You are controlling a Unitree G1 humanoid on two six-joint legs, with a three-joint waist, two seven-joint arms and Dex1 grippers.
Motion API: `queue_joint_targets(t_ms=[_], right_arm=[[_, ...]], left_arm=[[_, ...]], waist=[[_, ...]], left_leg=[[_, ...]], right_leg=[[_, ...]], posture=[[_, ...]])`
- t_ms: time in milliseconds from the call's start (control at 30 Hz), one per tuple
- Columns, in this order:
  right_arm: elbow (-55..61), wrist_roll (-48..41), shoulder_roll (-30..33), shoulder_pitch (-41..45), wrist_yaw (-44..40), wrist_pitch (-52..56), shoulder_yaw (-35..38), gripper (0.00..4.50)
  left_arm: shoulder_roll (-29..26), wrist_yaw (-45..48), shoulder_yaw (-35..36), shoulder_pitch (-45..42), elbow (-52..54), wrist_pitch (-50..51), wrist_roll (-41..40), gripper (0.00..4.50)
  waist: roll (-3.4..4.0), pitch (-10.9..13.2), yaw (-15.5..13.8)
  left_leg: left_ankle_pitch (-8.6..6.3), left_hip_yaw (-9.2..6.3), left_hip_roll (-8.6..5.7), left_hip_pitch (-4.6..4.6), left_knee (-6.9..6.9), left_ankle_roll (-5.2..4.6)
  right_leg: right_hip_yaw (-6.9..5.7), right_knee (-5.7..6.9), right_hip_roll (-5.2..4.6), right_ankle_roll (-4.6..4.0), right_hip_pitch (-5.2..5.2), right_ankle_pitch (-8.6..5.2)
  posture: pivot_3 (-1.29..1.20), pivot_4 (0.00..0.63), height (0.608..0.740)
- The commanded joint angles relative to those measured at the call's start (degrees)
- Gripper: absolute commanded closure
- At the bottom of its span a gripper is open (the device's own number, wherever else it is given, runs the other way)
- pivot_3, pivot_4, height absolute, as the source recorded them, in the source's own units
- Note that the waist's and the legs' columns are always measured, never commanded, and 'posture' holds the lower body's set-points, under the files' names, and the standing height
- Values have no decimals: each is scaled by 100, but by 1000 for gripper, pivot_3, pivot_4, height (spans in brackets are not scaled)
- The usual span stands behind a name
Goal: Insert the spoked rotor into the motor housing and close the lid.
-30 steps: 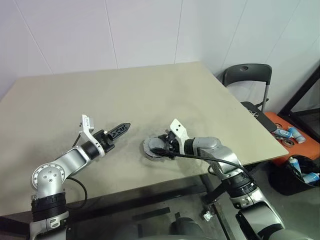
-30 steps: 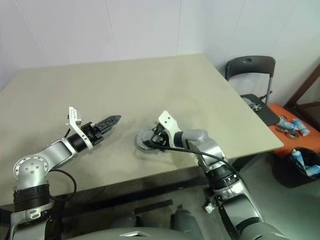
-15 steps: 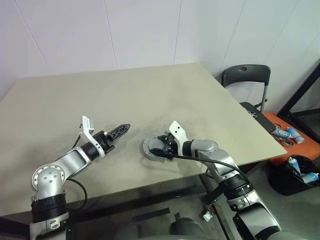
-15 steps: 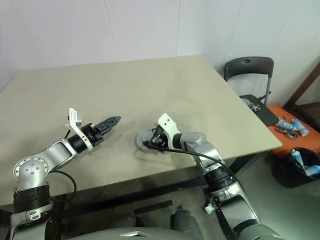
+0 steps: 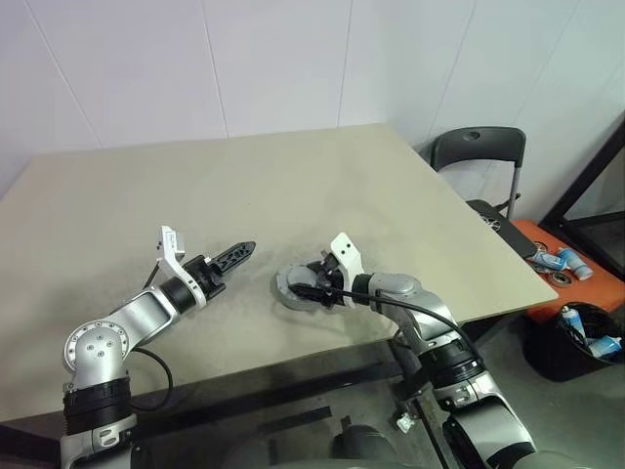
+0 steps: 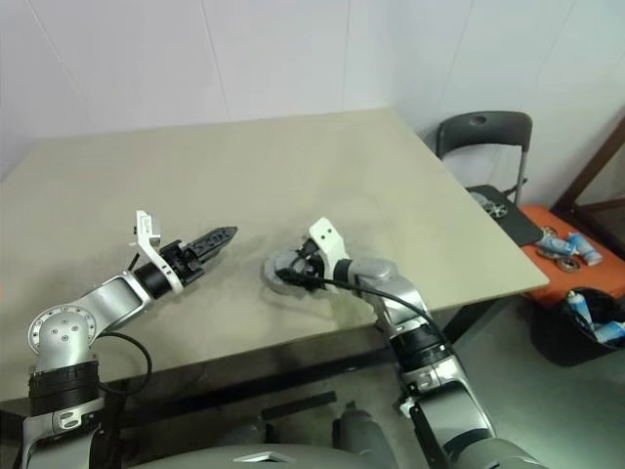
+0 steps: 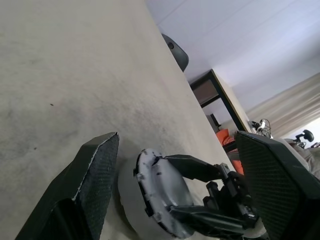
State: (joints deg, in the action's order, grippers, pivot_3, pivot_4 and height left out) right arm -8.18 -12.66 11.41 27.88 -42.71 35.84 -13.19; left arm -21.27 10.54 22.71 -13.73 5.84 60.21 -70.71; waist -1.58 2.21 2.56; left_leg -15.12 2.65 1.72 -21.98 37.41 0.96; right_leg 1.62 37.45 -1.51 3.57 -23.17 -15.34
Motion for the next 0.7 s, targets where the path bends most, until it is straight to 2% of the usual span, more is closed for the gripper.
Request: queue_joint_targets(t_ms=[33,433,700], right_arm=[[576,-248,257,-8,-488,194,-133,1342],[41,73,4,189,142,-210,2,1342],[67,155,101,49,173,-329,-66,1342]], left_arm=[[-27,12,35,-108,109,-67,-56,589],[-77,92,40,-222,-36,-75,-6,589],[11,34,7,-88,132,-81,-30,589]], waist=[[0,0,-10],[0,0,1],[0,0,-4]], left_leg=[[0,0,0,-3,0,0],[0,-3,0,-25,-12,0],[0,-5,-1,-26,-8,0]], right_leg=[[0,-3,0,1,-2,0],[-4,-9,3,5,-24,2],[-4,-9,0,5,-23,2]], posture=[[0,0,740],[0,0,740],[0,0,740]])
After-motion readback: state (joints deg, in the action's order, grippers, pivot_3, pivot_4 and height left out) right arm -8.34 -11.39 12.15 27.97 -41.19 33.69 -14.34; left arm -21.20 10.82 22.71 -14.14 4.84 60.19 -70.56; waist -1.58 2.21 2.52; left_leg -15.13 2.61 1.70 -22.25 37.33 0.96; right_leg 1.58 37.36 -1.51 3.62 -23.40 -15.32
